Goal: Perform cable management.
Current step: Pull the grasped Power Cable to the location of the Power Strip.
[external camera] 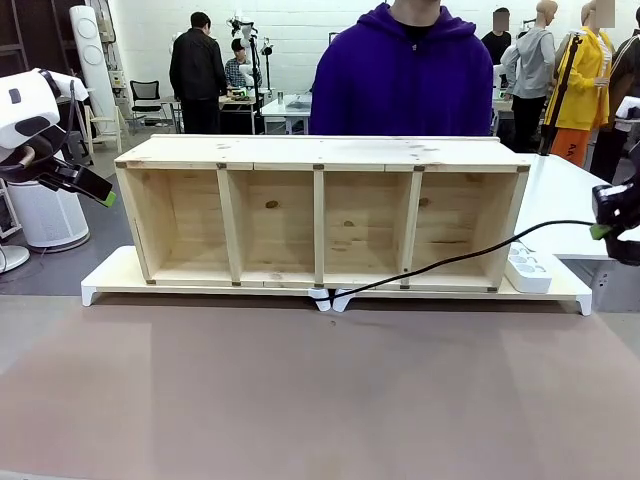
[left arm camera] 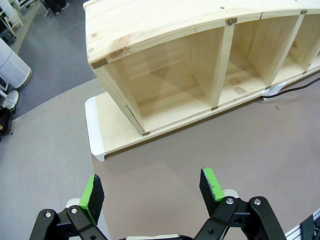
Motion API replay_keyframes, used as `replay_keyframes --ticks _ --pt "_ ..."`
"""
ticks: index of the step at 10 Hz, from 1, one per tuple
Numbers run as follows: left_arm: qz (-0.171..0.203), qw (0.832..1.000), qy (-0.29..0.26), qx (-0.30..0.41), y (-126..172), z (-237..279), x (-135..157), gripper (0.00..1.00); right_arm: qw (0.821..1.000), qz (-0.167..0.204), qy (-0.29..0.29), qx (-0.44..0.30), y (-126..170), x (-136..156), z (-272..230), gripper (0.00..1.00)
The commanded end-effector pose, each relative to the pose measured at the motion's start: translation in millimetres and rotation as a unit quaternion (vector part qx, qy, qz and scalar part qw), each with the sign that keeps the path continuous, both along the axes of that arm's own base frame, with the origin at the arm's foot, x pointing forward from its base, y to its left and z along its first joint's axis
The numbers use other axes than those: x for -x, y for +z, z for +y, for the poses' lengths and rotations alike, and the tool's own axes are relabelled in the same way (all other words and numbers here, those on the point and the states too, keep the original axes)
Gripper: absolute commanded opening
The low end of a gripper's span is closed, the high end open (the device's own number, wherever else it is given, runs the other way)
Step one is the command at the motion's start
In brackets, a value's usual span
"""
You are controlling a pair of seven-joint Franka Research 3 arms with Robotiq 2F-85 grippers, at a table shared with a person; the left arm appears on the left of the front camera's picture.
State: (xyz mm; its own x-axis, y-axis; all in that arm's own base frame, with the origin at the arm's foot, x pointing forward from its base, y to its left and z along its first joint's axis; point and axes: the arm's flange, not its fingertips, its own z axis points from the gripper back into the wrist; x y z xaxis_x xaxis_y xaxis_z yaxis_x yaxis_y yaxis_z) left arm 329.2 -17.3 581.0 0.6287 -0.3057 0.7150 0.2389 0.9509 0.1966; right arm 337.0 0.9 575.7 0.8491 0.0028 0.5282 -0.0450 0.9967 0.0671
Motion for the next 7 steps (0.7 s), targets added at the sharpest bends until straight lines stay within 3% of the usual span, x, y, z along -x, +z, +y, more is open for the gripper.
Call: replay_keyframes --ticks 1,7 --pt "0.000 1.000 0.001 0.000 0 1 0 1.00 0.999 0.005 0.030 0.026 20 -19 -18 0.15" --pt "0.000 1.000 0.001 0.000 0 1 0 1.00 0.995 0.058 0.068 0.050 50 -93 -54 0.15"
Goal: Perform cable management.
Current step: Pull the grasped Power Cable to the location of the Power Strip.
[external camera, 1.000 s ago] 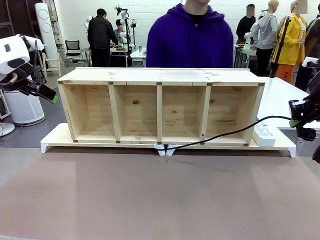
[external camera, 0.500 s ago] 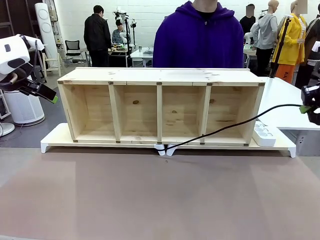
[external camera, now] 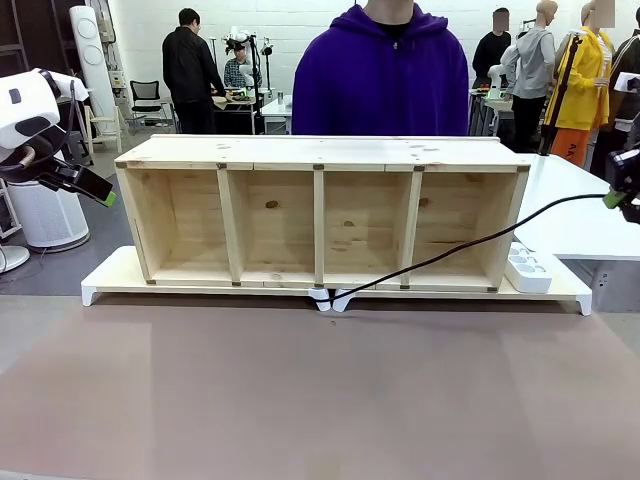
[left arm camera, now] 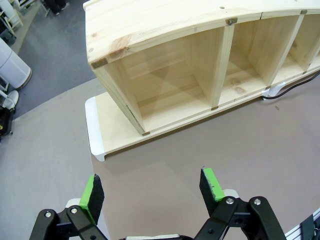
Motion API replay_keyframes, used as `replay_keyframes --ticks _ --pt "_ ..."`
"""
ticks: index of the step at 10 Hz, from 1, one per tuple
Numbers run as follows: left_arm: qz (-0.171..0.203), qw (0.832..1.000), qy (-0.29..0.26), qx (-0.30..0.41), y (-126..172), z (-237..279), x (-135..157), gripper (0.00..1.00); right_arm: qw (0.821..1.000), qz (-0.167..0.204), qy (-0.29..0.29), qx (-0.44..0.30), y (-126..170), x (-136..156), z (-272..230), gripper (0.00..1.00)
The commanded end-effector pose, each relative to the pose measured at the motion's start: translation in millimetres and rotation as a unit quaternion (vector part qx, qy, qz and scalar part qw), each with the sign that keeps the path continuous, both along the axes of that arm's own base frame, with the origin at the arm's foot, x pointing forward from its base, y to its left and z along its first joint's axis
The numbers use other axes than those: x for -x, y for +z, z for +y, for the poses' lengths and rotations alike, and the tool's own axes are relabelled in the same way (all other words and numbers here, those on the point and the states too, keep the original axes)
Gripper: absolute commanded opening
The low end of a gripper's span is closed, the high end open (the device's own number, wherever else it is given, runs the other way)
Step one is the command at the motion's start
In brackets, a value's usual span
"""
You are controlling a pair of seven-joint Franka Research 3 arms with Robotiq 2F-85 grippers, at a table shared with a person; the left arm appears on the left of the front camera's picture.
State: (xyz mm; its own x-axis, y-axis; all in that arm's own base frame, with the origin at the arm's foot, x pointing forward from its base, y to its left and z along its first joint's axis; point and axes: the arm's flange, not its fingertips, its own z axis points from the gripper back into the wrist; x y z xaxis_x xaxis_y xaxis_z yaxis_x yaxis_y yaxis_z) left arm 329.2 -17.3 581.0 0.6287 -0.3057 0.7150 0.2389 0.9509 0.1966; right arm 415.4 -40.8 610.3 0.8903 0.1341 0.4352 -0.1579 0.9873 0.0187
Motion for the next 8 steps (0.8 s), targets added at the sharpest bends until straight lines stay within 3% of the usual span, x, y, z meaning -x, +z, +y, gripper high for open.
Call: replay_keyframes --ticks 1,3,6,8 --pt "0.000 1.000 0.001 0.000 0 1 0 1.00 1.000 0.005 0.018 0.025 19 -27 -17 0.15" --pt "0.000 1.000 0.001 0.000 0 1 0 1.00 0.999 -0.009 0.036 0.033 28 -44 -16 0.15" --pt "0.000 1.000 0.001 0.000 0 1 0 1.00 0.998 -0.039 -0.007 0.044 27 -72 -17 0.15" --pt "0.000 1.000 0.001 0.000 0 1 0 1.00 0.999 -0.008 -0.026 0.035 24 -78 -13 0.15"
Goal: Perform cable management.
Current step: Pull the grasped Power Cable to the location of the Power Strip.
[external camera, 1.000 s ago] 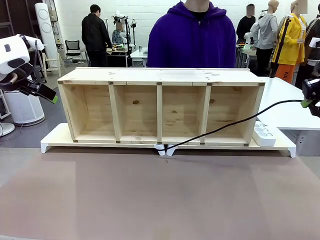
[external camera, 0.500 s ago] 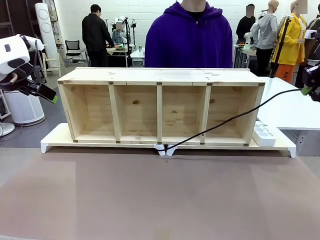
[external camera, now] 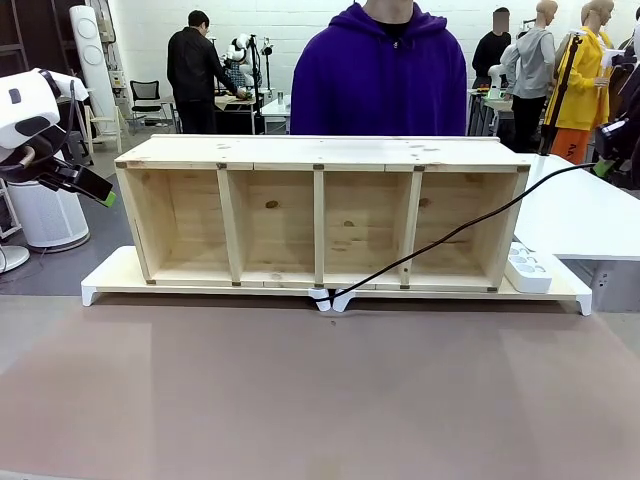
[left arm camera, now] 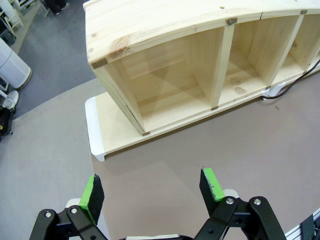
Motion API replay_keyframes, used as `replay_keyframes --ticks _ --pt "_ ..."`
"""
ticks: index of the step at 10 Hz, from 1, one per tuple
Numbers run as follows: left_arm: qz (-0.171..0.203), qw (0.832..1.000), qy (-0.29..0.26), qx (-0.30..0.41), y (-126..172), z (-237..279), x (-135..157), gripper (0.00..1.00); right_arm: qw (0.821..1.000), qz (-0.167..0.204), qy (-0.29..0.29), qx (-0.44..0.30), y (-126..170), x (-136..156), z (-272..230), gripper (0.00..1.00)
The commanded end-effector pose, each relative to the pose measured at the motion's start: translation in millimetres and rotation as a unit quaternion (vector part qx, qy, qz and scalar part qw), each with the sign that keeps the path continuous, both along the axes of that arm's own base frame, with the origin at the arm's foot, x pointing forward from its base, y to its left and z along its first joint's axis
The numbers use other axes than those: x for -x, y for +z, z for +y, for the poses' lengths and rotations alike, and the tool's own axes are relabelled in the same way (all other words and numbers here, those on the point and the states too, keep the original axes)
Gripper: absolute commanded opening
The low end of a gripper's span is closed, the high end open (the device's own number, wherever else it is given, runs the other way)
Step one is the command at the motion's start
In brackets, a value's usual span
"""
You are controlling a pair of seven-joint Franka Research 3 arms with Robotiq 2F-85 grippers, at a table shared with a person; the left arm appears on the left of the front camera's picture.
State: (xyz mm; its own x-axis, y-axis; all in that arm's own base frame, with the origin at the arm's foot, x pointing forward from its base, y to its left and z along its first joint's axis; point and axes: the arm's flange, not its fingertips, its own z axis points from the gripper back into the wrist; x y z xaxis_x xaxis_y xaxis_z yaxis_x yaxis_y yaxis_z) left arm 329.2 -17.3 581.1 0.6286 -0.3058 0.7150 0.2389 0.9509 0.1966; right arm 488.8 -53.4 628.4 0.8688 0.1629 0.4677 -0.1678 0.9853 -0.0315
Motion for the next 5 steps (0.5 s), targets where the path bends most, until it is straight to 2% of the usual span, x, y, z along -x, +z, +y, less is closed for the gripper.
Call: replay_keyframes --ticks 1,2,5 --pt "0.000 1.000 0.001 0.000 0.0 1.1 0.3 1.00 0.999 0.024 -0.041 0.010 6.2 -6.2 -0.5 0.15" --pt "0.000 1.000 0.001 0.000 0.0 1.1 0.3 1.00 1.000 0.000 0.000 0.000 0.0 0.0 0.0 0.15" --pt "0.000 1.000 0.001 0.000 0.0 1.1 0.3 1.00 1.000 0.000 0.000 0.000 0.0 0.0 0.0 0.15"
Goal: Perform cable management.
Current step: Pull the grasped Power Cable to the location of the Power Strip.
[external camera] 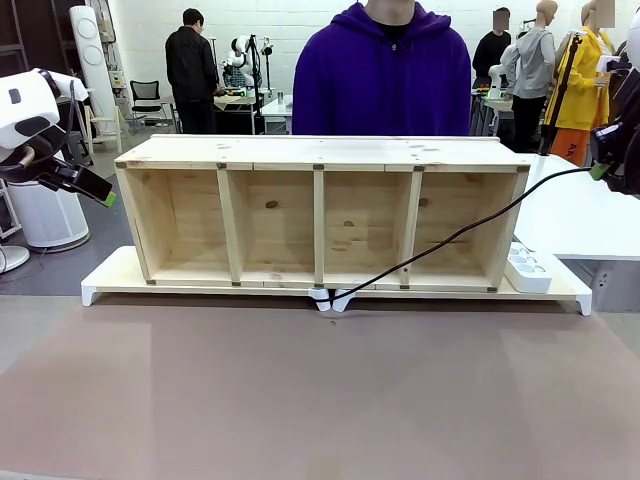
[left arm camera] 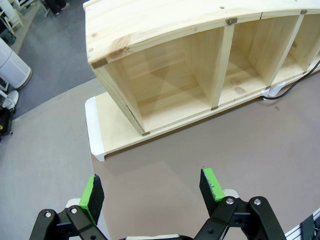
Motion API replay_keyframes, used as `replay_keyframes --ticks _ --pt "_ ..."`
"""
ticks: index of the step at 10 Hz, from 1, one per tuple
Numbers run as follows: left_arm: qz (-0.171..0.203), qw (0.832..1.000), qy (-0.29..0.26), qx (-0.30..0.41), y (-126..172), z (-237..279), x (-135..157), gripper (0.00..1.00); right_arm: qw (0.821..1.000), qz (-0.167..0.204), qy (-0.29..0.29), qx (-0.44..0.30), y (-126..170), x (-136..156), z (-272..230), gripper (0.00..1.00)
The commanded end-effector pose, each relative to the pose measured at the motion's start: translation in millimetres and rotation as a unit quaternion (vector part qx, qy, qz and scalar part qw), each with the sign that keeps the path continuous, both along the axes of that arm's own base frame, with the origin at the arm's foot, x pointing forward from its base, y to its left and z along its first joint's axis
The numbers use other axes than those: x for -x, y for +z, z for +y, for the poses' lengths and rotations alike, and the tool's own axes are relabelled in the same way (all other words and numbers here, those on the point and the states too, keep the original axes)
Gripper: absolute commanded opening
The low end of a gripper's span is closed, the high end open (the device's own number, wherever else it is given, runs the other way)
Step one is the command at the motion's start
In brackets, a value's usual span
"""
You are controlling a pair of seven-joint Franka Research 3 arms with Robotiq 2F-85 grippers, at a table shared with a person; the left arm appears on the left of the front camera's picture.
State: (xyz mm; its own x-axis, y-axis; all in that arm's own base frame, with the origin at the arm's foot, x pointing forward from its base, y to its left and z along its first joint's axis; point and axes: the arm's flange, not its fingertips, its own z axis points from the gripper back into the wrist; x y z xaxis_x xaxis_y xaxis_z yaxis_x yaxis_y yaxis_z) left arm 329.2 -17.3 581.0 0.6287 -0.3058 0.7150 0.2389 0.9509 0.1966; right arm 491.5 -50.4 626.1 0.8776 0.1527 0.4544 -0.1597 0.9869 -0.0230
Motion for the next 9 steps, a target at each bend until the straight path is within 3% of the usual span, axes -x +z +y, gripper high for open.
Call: replay_keyframes --ticks 1,4,6,9 --pt "0.000 1.000 0.001 0.000 0 1 0 1.00 1.000 0.001 -0.001 0.000 -1 0 0 0.15" --pt "0.000 1.000 0.001 0.000 0 1 0 1.00 0.997 0.046 0.051 0.017 -25 -59 2 0.15" --pt "0.000 1.000 0.001 0.000 0 1 0 1.00 0.995 0.070 0.065 0.014 -33 -79 10 0.15" --pt "0.000 1.000 0.001 0.000 0 1 0 1.00 0.995 0.070 0.065 0.002 -38 -93 8 0.15"
